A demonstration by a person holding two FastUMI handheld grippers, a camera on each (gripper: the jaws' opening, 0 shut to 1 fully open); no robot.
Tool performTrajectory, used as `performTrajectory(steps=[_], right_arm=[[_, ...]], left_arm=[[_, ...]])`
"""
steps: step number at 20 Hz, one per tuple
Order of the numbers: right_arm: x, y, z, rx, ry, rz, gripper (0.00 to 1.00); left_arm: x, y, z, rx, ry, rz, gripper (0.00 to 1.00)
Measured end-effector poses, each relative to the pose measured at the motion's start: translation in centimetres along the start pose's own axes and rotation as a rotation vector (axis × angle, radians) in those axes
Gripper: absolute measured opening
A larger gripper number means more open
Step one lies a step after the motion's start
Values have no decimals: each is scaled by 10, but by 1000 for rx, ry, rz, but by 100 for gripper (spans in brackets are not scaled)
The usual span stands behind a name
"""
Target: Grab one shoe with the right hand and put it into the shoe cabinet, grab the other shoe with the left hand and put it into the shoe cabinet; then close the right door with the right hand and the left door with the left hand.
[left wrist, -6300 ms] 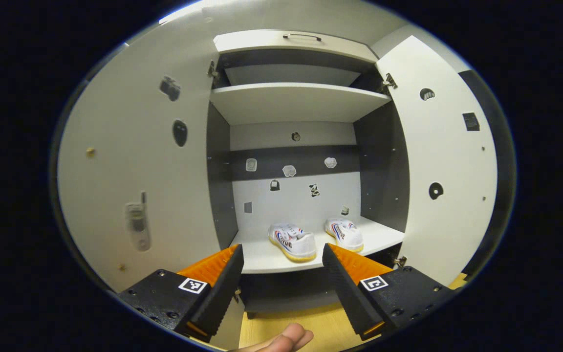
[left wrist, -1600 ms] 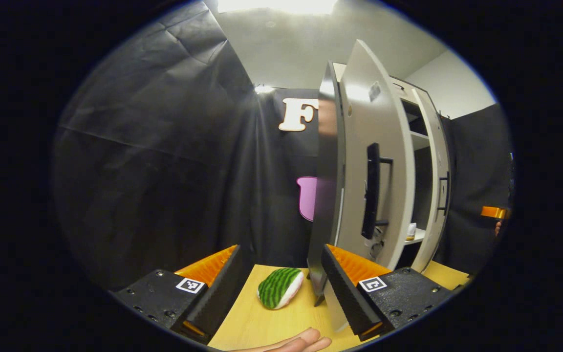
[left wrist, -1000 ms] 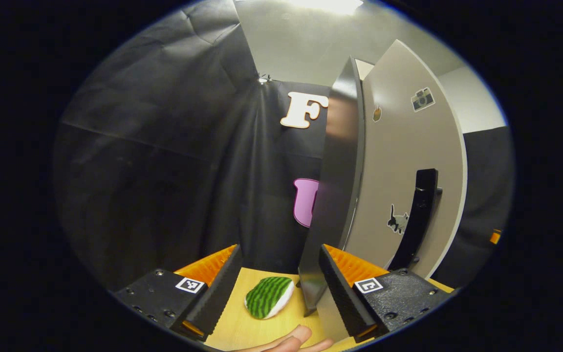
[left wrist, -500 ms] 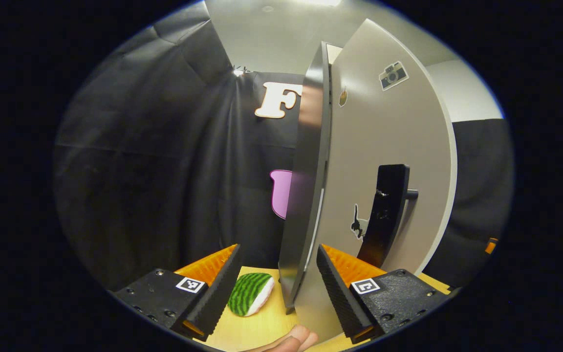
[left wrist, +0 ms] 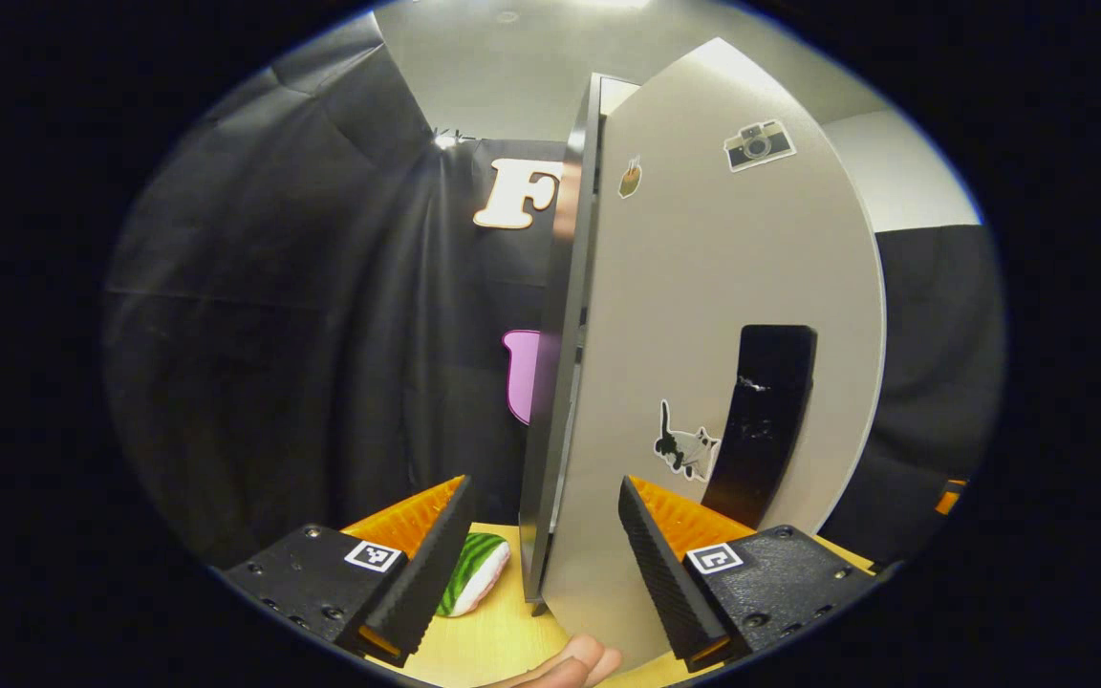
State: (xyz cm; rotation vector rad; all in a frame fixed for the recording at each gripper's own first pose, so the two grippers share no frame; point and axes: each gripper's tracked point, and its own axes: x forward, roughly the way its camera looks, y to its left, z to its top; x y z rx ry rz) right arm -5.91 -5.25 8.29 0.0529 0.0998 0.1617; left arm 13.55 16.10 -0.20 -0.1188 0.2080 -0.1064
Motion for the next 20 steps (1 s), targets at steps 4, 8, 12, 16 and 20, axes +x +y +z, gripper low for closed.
performTrajectory(steps=[4, 8, 12, 16, 20], right_arm=[[-2, -9, 7, -11, -30, -23, 94], [-5, -14, 9, -1, -53, -41, 96], [-3, -29, 4, 10, -49, -70, 96], [1, -52, 0, 26, -38, -109, 96], [11, -54, -2, 45, -25, -114, 96]], left_arm=[[9, -20, -4, -23, 9, -44, 88], [18, -65, -19, -66, 66, -134, 93], [18, -100, -27, -60, 88, -187, 89], [14, -119, -37, 63, 78, -166, 95], [-23, -133, -52, 130, 86, -149, 95]])
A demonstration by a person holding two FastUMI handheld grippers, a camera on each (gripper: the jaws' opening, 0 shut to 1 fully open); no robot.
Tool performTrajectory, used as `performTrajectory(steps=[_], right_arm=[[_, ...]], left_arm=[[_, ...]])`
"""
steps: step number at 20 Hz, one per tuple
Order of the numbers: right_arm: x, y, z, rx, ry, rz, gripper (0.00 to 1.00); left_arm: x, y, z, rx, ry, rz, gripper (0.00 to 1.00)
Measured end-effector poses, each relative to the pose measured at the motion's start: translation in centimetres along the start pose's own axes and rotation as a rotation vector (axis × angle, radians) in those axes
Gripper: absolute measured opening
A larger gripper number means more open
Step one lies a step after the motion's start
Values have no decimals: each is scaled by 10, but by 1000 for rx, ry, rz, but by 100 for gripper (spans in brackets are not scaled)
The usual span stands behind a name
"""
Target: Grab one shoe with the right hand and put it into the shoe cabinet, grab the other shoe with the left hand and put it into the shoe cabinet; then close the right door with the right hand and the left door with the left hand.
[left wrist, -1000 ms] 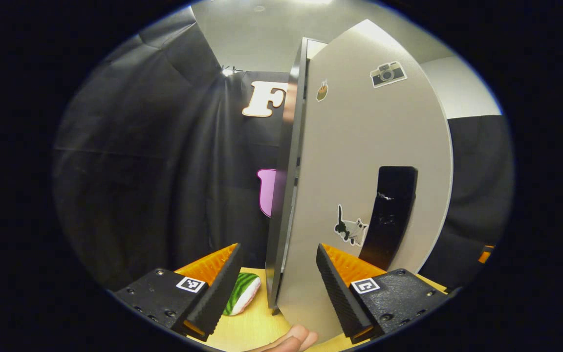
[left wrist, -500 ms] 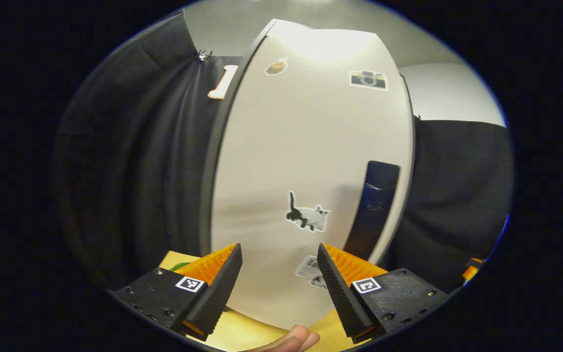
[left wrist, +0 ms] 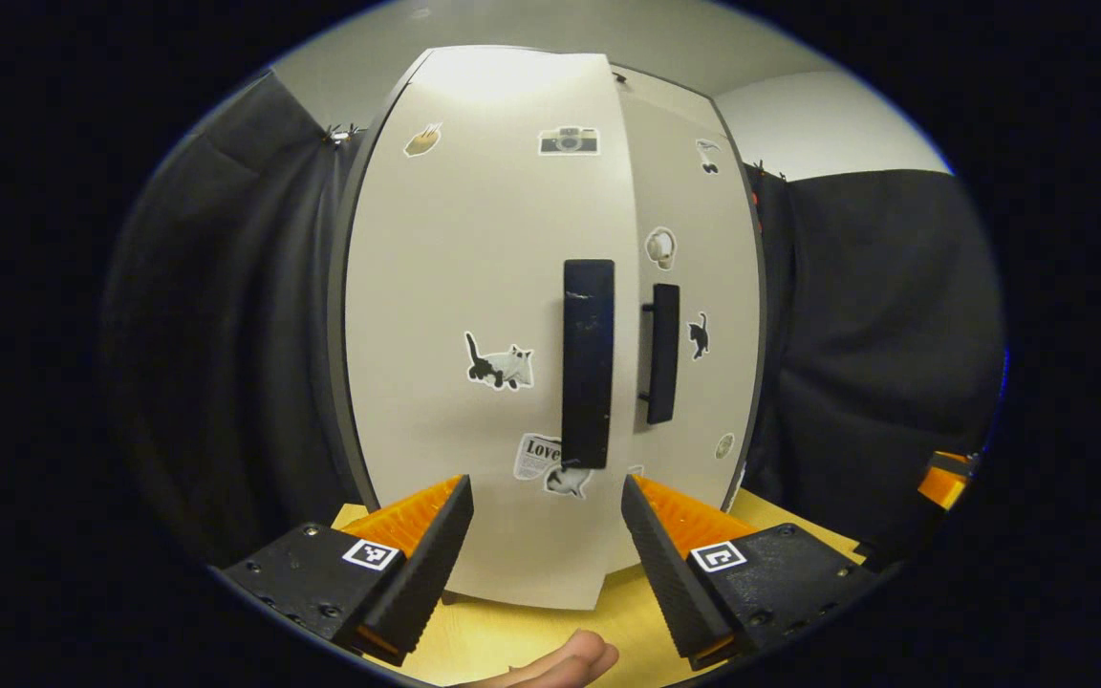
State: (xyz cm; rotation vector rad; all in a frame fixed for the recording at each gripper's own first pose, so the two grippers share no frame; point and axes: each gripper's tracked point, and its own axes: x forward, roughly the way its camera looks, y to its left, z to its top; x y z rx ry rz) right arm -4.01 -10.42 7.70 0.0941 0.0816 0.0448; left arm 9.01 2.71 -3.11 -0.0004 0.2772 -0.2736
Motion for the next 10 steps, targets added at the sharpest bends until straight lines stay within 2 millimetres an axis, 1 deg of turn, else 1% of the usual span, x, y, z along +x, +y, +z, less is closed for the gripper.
performTrajectory(steps=[1, 2, 3, 4, 5, 8, 9, 10], right_arm=[[4, 2, -2, 2, 5, 0, 96], [6, 2, -3, 4, 13, -2, 96], [8, 3, -3, 4, 18, -4, 96], [10, 4, -4, 5, 20, -6, 94], [11, 6, -4, 8, 21, -10, 94], [15, 16, 2, 4, 7, -7, 94], [17, 19, 3, 3, 2, -9, 96], [18, 22, 4, 2, -3, -9, 94]], left_arm=[[-6, -5, -3, 18, -3, 6, 96], [-13, -8, -7, 32, -5, 16, 93], [-22, -13, -13, 41, 9, 13, 96], [-30, -19, -21, 51, 26, -2, 95], [-38, -24, -26, 52, 34, -17, 95], [-59, -27, -38, 63, 54, -14, 96], [-65, -27, -40, 59, 52, -12, 97], [-71, -28, -39, 56, 35, -19, 98]])
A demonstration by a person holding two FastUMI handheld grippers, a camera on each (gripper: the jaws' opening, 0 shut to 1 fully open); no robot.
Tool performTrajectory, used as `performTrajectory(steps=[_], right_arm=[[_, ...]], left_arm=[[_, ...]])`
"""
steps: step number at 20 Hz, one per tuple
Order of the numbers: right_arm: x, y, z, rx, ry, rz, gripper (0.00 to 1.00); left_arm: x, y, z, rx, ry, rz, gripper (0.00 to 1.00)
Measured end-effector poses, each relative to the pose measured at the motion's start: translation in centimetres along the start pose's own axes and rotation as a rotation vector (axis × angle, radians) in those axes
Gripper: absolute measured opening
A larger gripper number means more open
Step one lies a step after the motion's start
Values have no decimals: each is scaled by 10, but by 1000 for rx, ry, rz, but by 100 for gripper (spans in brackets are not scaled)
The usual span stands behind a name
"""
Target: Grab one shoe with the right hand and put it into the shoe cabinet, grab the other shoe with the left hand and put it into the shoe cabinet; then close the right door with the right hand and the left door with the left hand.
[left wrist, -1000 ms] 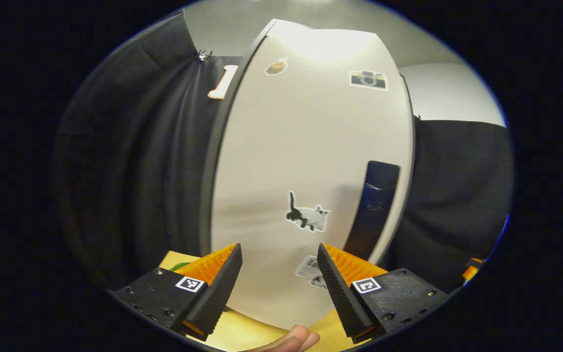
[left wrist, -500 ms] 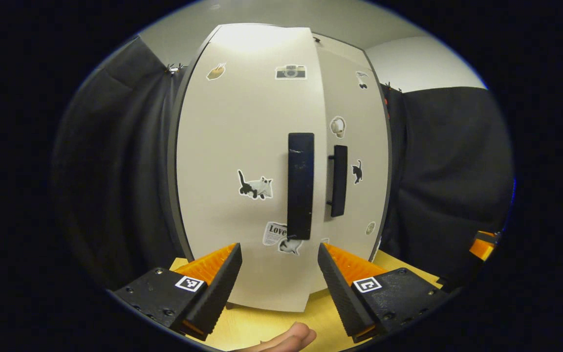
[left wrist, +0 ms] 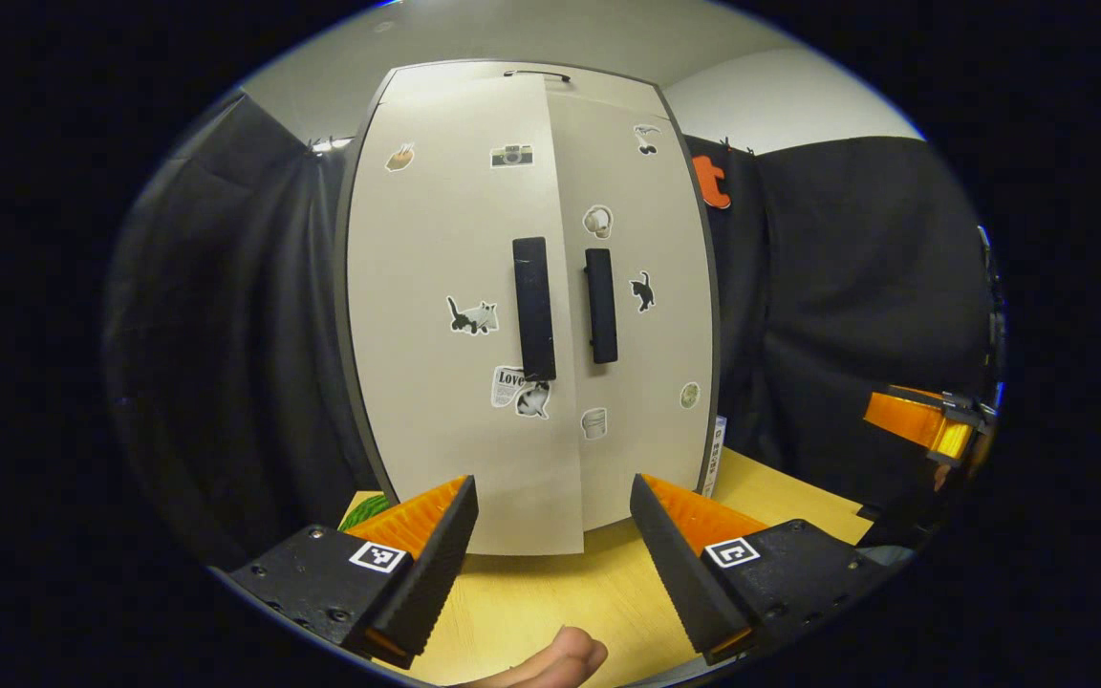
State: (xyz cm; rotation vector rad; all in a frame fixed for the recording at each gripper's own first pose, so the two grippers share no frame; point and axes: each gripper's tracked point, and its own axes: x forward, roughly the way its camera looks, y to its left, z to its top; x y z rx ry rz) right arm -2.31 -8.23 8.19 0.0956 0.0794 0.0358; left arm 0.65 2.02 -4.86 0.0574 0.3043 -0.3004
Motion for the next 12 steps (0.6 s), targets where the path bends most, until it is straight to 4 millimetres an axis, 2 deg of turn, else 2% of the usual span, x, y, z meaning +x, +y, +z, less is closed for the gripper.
performTrajectory(steps=[4, 7, 8, 12], right_arm=[[4, 18, 1, -13, 2, 11, 96], [2, 36, 3, -36, -1, 25, 94], [-1, 45, 6, -38, -5, 41, 99], [-12, 59, 20, -79, -56, 43, 94]], left_arm=[[-26, 8, -2, -24, -59, 39, 98], [-45, 22, 2, -58, -134, 116, 98], [-50, 22, 0, -75, -137, 123, 97], [-66, 23, 0, -81, -150, 119, 98]])
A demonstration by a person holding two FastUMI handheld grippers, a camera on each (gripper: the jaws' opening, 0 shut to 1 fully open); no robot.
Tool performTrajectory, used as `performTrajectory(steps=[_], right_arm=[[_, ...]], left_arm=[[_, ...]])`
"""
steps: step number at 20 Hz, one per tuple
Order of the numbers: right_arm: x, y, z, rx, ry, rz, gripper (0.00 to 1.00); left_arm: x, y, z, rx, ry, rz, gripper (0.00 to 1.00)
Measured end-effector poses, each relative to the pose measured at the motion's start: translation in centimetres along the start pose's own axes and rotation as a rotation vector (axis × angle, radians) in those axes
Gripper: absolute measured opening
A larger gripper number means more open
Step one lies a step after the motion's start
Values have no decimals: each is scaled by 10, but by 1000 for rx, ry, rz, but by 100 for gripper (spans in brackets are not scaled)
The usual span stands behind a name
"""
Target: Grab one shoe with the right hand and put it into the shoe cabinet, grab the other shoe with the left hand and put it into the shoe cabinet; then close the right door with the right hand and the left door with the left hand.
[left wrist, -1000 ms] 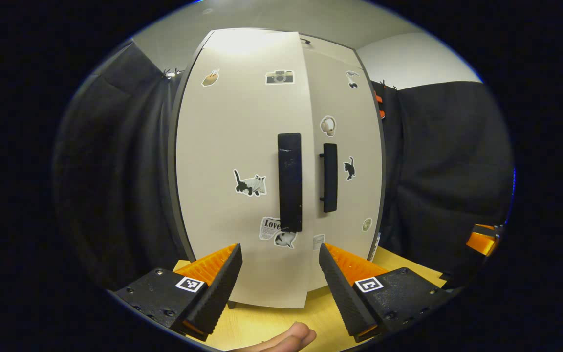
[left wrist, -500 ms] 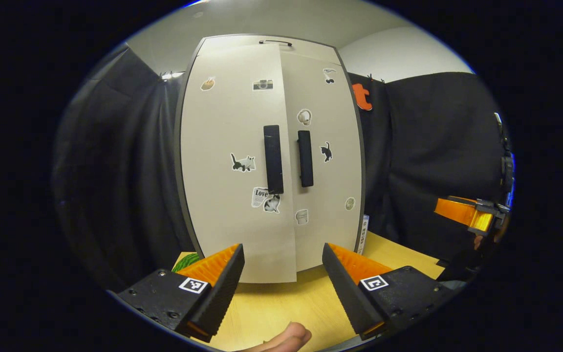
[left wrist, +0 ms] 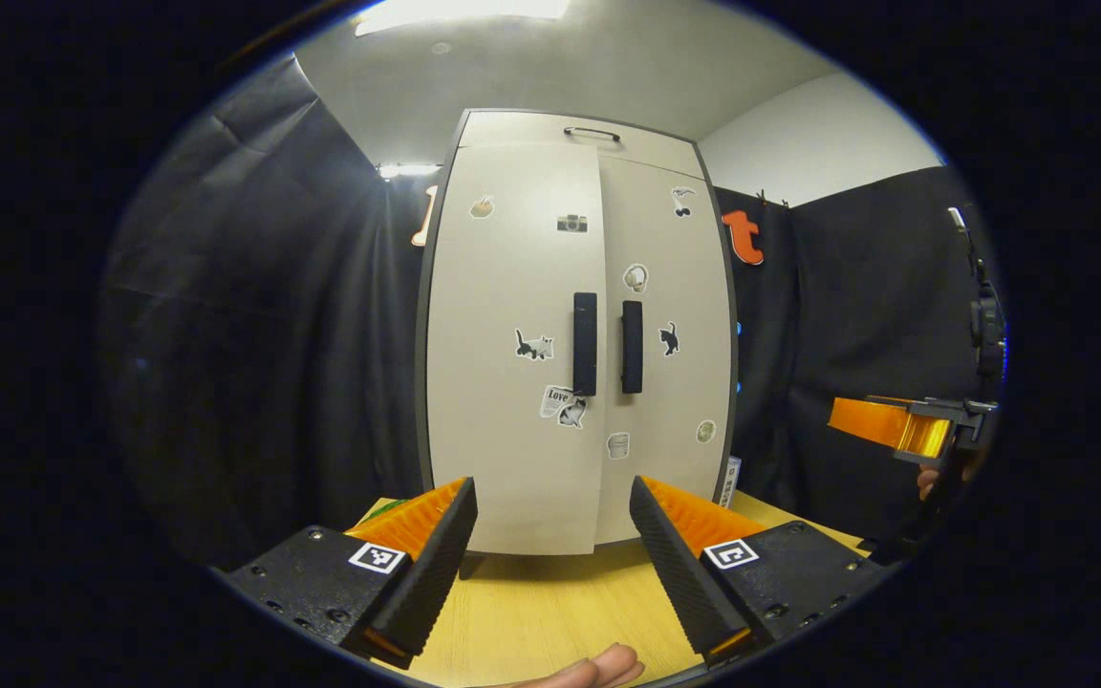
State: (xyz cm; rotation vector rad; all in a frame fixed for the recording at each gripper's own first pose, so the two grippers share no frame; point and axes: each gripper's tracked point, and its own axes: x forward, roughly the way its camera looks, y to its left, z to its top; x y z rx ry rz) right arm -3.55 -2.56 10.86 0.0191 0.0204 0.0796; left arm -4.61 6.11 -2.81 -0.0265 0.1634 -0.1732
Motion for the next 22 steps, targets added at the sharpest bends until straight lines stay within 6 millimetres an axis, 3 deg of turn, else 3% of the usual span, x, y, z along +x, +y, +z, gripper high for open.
performTrajectory(steps=[6, 14, 19, 22], right_arm=[[-9, 18, -3, -29, -13, 32, 96], [-11, 30, -10, -40, -9, 88, 96], [-8, 28, -18, -54, -3, 112, 96], [-9, 23, -21, -41, -3, 115, 96]], left_arm=[[-25, 30, 2, 11, -21, 54, 98], [-35, 51, 1, -47, -16, 108, 98], [-42, 56, 18, -52, -57, 139, 98], [-42, 46, 21, -40, -57, 122, 99]])
